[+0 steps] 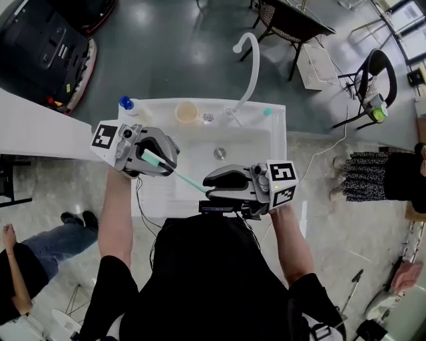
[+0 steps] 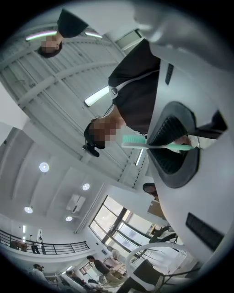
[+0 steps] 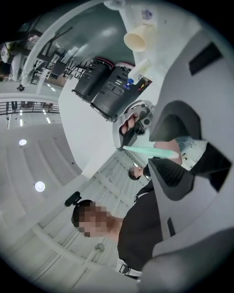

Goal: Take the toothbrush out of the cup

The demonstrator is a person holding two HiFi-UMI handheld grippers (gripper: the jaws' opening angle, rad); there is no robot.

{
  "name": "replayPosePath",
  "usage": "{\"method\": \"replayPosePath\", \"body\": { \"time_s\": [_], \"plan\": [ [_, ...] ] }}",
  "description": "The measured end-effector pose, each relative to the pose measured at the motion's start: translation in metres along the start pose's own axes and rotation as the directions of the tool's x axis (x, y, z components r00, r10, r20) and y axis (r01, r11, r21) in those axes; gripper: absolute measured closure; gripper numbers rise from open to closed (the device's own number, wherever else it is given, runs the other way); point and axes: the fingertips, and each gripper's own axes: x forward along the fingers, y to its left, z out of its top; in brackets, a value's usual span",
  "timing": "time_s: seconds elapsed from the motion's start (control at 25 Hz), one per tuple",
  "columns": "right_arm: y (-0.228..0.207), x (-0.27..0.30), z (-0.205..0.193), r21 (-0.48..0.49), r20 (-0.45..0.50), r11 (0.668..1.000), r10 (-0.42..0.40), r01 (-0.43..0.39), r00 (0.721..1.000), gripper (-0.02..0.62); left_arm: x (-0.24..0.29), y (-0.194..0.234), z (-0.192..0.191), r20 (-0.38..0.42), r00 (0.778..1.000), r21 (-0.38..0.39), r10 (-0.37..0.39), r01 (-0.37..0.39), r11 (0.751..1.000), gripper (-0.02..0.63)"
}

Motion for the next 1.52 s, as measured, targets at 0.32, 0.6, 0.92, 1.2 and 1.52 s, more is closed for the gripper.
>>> {"method": "replayPosePath", "body": {
  "time_s": [0.32, 0.6, 0.92, 1.2, 1.52],
  "plan": [
    [0.017, 0.014, -0.002, 0.056, -0.024, 0.990, 0.130, -0.129, 0.991, 0.492, 0.010, -0.010, 0.007, 0.000, 0.993, 0.035, -0.120, 0.120, 0.992, 0.581],
    [0.023, 0.022, -0.004, 0.106, -0.026, 0.980, 0.172, -0.168, 0.985, 0.518, 0.013, -0.013, 0.011, 0.013, 0.990, 0.050, -0.140, 0.139, 0.989, 0.581],
    [0.014, 0.020, 0.002, 0.062, 0.025, 0.994, 0.083, -0.085, 0.996, 0.523, 0.009, 0.003, 0.013, 0.069, 0.998, 0.041, -0.014, 0.011, 0.999, 0.580],
    [-0.020, -0.002, 0.036, -0.175, 0.130, 0.945, -0.255, 0.276, 0.958, 0.526, -0.017, 0.060, 0.007, 0.173, 0.901, -0.072, 0.398, -0.392, 0.917, 0.563],
    [-0.048, -0.025, 0.053, -0.466, 0.169, 0.663, -0.583, 0.586, 0.795, 0.528, -0.029, 0.093, -0.009, 0.162, 0.702, -0.184, 0.693, -0.669, 0.721, 0.508]
  ]
}}
